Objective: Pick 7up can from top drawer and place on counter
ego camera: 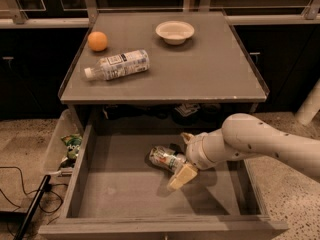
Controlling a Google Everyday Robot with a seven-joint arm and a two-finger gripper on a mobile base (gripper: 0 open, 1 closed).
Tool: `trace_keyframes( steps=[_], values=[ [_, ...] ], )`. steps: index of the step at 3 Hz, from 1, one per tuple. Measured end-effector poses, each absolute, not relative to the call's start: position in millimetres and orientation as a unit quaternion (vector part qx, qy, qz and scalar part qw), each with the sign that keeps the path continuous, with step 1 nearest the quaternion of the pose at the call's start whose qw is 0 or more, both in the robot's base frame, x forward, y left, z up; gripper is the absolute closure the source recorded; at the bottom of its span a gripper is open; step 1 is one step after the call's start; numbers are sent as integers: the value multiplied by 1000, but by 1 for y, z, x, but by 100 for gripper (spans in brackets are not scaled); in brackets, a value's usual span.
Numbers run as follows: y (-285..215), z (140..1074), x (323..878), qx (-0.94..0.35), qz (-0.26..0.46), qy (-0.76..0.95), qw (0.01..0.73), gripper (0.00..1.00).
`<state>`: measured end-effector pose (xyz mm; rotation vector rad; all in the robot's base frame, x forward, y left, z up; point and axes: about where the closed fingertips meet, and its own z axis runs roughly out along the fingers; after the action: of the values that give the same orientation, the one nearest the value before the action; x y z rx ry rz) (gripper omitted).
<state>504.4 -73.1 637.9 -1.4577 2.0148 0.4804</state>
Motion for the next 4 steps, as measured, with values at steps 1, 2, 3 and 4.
trace_keyframes(
  steps=[1,2,3,4],
  values=[
    [-61,628,511,-533,193,766,305,0],
    [-49,611,514,-510,204,781,299,0],
    [-49,611,515,-509,204,781,299,19],
    [-49,611,515,-509,204,781,299,42]
  ],
)
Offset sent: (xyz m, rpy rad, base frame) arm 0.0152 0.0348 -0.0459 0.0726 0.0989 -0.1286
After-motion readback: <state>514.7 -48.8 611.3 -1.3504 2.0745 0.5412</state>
